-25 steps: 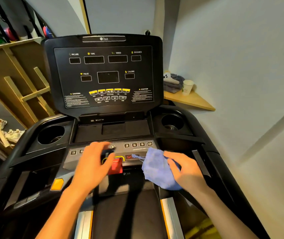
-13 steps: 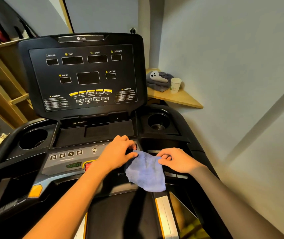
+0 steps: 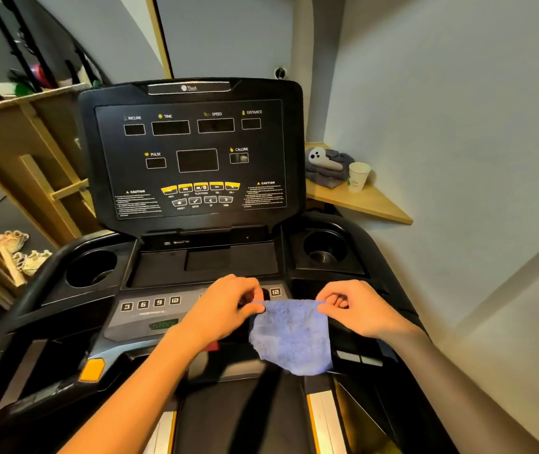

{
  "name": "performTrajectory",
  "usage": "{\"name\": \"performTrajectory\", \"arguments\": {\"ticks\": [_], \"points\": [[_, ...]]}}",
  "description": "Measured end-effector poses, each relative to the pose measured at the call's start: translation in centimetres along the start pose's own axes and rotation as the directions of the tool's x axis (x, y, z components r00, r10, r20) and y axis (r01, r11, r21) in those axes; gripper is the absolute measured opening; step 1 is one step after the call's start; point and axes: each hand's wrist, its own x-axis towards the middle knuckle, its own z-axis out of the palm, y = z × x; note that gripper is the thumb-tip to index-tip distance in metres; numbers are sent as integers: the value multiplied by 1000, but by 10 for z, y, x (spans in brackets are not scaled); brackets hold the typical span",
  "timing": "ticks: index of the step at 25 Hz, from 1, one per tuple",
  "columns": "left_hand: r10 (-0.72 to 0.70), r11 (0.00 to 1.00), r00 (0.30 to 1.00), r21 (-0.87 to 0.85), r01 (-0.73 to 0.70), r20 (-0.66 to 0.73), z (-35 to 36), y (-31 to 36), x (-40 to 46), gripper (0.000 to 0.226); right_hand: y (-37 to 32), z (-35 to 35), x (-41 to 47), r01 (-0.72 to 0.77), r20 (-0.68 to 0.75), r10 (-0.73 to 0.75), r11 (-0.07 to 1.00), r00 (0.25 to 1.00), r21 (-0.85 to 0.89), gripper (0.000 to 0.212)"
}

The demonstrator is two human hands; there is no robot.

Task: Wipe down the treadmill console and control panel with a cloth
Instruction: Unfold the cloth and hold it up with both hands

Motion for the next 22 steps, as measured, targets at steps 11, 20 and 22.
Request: {"name": "performTrajectory", "arguments": {"ticks": [11, 20, 22], "points": [[49, 983, 984, -164, -78, -173, -132, -52, -20, 10, -136, -11, 62, 226, -112, -231, 973, 966, -55, 18], [-21, 985, 993, -174, 0, -120, -160, -128, 9, 4, -162, 26, 124, 155, -109, -153, 988, 982, 3, 21], [-91, 986, 992, -147, 76, -92, -153, -145, 21, 6, -156, 34, 143, 99, -97, -99, 995, 990, -8, 20]]}}
